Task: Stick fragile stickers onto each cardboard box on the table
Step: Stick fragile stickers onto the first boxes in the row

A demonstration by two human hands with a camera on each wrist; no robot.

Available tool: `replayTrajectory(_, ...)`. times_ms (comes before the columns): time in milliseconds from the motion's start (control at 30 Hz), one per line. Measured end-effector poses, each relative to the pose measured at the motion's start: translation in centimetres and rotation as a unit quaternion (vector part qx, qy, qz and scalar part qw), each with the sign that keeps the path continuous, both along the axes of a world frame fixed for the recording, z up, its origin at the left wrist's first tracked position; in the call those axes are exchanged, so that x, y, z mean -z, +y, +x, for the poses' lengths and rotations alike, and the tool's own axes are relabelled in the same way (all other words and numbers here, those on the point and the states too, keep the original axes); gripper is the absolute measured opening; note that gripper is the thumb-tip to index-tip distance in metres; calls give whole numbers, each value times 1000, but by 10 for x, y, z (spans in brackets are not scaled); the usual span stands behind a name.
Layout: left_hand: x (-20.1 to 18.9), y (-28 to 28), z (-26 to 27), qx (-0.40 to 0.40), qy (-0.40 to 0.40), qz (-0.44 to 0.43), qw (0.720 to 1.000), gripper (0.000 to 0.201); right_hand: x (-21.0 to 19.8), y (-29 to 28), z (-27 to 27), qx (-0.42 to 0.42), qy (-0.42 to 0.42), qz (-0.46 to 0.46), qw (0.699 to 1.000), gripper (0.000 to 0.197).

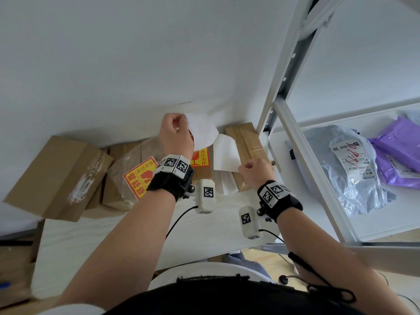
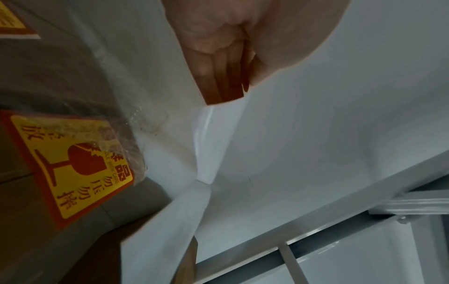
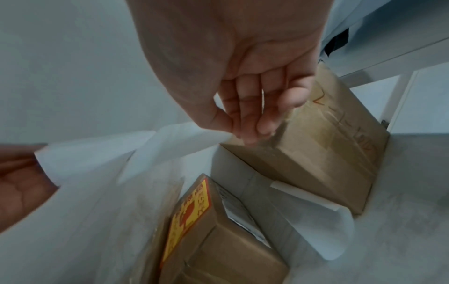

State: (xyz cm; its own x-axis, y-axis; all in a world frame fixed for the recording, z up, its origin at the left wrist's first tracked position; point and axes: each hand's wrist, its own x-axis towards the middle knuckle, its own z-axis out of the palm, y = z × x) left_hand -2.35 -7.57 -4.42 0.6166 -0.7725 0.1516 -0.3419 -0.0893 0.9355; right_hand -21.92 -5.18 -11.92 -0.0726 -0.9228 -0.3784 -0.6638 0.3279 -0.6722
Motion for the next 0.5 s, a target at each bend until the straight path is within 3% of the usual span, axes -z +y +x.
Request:
replayTrajectory(167,-6,5,-6,-11,16,-15,1000,12,6,6,-2,-29,22,48,998,29)
replayTrajectory(267,-5,7,-15,43,-4,0,999,10,9,6,-3,-38,13,53,998,32)
replayTrajectory(433,11,13,-36,124,-55,26,990,8,6,1,-4,-9,10,-39,999,45)
replayTrajectory(500,17,17,-44,149,-79,35,985,8,1,-3,-6,22,-34,-72,997,45)
